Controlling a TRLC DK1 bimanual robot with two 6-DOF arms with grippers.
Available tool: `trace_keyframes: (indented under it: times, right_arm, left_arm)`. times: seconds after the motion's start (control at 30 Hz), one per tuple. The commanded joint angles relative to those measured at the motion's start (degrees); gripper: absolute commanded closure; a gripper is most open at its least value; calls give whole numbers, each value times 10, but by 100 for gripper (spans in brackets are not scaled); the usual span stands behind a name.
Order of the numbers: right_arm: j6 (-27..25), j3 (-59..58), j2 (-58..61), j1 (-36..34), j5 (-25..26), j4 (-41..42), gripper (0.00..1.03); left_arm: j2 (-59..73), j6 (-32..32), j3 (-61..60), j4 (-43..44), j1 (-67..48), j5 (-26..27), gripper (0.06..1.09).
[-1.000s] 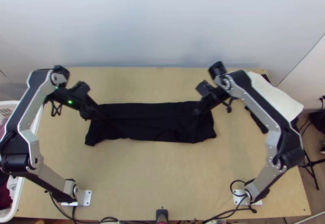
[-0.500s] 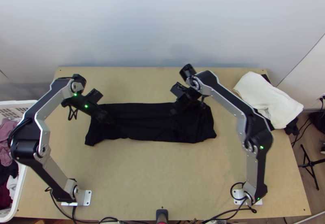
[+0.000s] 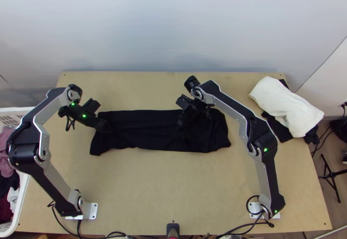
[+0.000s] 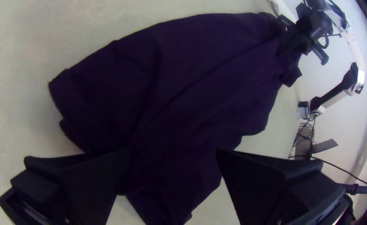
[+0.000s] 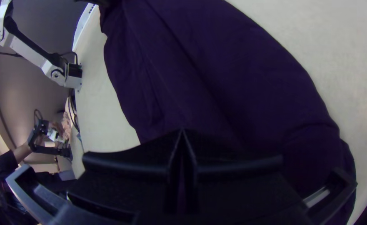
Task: Fold the t-shirt
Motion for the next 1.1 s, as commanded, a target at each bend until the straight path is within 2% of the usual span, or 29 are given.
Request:
trace_keyframes:
  times: [0.0,0.1,0.3,0.4,0.6,0.7,0.9,1.07]
  right_arm:
    - [-22,-23,2,-19,0,-2,100]
    - [-31,-35,1,-33,5,-2,100]
    - [-44,-48,-2,-52,9,-2,100]
    - [-52,-54,-3,-61,19,0,100]
    - [-58,-49,-10,-87,24,1,100]
    - [-62,-50,-9,-87,24,1,100]
    - [-62,-51,-8,-79,24,1,100]
    - [-62,-49,-10,-78,23,1,100]
  left_arm:
    - [-17,25,20,2,30,-64,10]
    - [-17,45,59,-13,60,-86,10]
    - [-7,98,197,-133,113,-86,10]
    - [-16,107,210,-139,138,-92,10]
    - [-85,115,107,-150,135,-91,10]
    - [-93,91,67,-148,134,-83,10]
    - [-98,71,14,-145,134,-61,10]
    - [-85,58,6,-135,151,-19,10]
